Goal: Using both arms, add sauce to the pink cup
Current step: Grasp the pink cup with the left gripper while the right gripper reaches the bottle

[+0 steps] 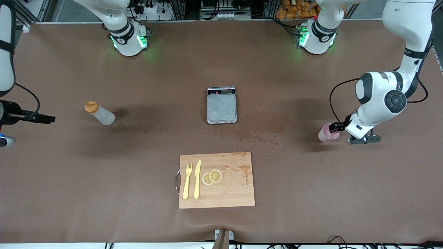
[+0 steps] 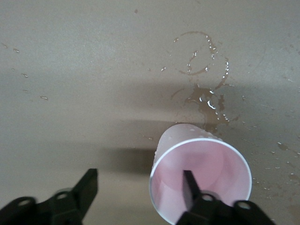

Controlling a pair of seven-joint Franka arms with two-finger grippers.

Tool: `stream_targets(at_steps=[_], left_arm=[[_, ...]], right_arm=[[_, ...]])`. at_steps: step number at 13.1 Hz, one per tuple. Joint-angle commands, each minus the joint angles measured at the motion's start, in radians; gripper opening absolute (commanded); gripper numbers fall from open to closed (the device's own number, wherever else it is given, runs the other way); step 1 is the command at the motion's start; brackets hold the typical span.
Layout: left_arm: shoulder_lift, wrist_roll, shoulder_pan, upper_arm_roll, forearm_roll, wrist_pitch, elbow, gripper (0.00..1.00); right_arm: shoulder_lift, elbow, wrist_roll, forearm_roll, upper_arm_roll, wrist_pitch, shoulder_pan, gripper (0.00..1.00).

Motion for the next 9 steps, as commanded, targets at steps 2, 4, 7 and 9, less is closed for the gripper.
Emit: stream_targets(at_steps=[2, 4, 7, 9], left_arm=[[0.006, 0.000, 0.000, -0.001, 0.029, 0.017, -0.004, 0.01], [0.007, 0.000, -0.003, -0.001, 0.029, 0.017, -0.003, 0.00], [0.007, -0.008, -0.004, -0.003, 0.029, 0.017, -0.001, 0.00], [0.004, -0.011, -0.004, -0.004, 0.029, 0.016, 0.000, 0.00]], right_arm=[[0.034, 0.012, 0.002, 0.070, 0.015, -0.050, -0.066, 1.00], [0.064, 0.012, 0.002, 0.145, 0.015, -0.052, -0.109, 1.00], [0.132, 0.017, 0.040, 0.272, 0.015, -0.113, -0.178, 1.00], [0.163, 0.017, 0.045, 0.317, 0.013, -0.153, -0.203, 1.00]])
